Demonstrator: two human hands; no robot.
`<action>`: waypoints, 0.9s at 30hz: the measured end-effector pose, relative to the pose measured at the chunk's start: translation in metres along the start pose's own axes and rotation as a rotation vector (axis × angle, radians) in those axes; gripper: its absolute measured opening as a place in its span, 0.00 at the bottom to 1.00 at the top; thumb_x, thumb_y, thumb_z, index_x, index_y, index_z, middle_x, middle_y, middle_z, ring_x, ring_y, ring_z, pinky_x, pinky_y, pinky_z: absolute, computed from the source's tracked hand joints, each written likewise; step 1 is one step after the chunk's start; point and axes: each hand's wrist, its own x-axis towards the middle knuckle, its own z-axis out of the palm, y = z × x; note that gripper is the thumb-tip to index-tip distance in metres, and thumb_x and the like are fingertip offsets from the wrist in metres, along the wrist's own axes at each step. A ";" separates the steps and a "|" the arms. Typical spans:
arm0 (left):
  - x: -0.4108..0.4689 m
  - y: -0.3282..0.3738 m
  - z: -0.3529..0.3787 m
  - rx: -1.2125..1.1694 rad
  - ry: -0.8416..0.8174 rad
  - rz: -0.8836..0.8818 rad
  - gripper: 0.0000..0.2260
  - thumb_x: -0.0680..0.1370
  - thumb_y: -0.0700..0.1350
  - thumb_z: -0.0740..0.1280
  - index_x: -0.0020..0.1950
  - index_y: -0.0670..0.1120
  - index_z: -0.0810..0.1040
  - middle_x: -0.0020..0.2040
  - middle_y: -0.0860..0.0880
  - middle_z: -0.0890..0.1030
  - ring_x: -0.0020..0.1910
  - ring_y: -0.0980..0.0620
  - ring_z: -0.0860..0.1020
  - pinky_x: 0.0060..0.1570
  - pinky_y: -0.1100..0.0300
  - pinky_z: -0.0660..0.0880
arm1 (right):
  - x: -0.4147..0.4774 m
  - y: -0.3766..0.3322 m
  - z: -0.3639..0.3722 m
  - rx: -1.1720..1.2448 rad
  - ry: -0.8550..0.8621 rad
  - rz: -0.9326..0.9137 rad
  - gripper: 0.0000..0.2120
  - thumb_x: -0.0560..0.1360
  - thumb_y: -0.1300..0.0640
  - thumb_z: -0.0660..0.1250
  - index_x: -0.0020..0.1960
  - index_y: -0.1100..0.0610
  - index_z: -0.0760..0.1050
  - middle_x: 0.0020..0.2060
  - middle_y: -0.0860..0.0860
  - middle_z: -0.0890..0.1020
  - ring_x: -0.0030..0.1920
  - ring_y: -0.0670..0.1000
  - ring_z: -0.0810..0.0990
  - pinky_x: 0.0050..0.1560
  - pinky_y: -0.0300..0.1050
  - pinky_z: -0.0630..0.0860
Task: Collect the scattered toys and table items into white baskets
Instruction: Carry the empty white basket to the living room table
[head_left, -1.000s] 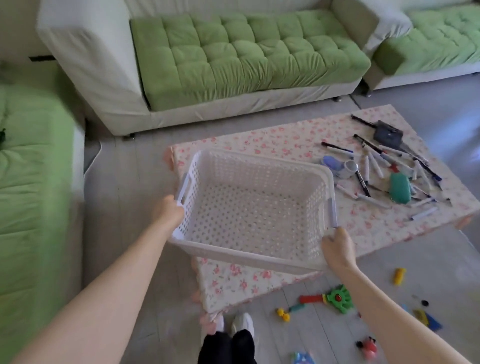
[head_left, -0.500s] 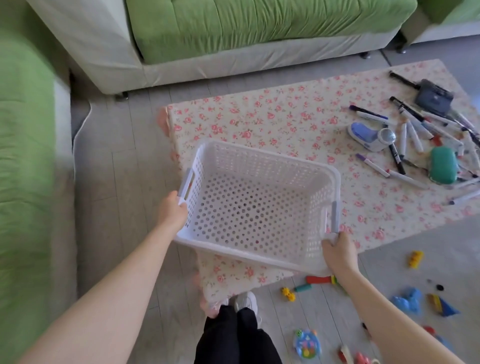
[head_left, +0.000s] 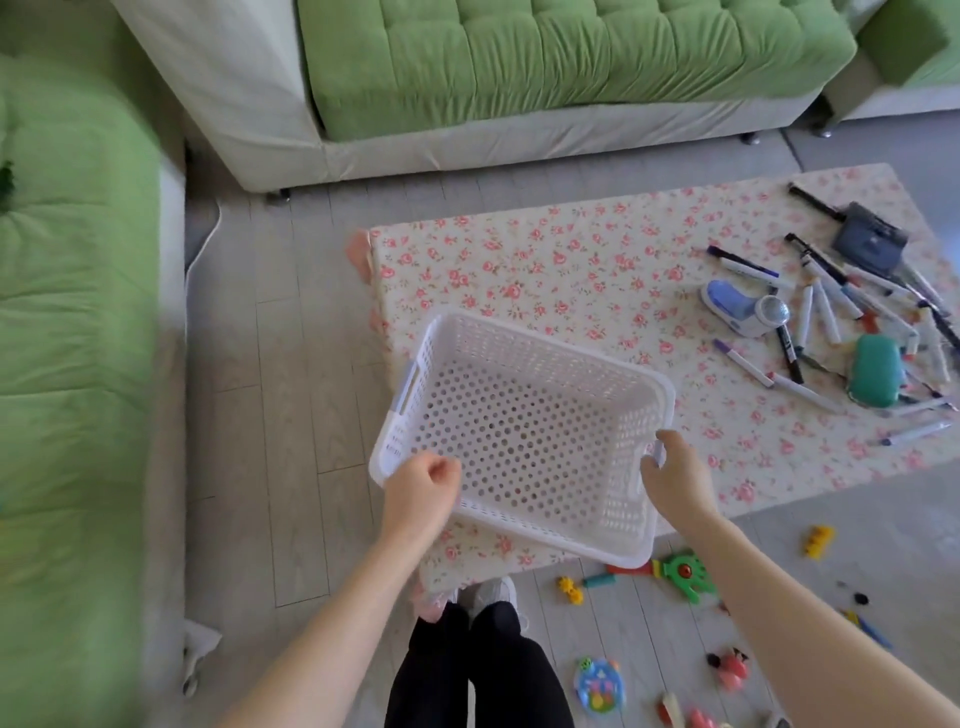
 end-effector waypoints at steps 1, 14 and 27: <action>-0.009 0.001 0.005 -0.084 -0.130 -0.158 0.08 0.78 0.46 0.62 0.48 0.42 0.77 0.39 0.48 0.81 0.33 0.56 0.79 0.35 0.66 0.76 | 0.005 -0.012 -0.006 -0.025 0.003 -0.046 0.23 0.79 0.61 0.56 0.73 0.57 0.59 0.65 0.59 0.72 0.32 0.46 0.74 0.26 0.41 0.71; -0.011 -0.012 0.098 -0.606 0.151 -0.638 0.20 0.75 0.45 0.67 0.64 0.40 0.68 0.56 0.43 0.78 0.53 0.46 0.78 0.54 0.50 0.77 | 0.111 -0.081 0.005 -0.532 -0.202 -0.399 0.23 0.80 0.59 0.57 0.73 0.59 0.57 0.69 0.58 0.66 0.67 0.60 0.67 0.62 0.54 0.70; 0.005 -0.025 0.077 -0.284 0.317 -0.433 0.08 0.75 0.35 0.61 0.54 0.39 0.71 0.43 0.43 0.79 0.35 0.46 0.78 0.36 0.54 0.77 | 0.110 -0.067 0.004 -0.485 -0.183 -0.443 0.17 0.78 0.67 0.52 0.65 0.61 0.66 0.54 0.59 0.75 0.45 0.57 0.74 0.40 0.45 0.68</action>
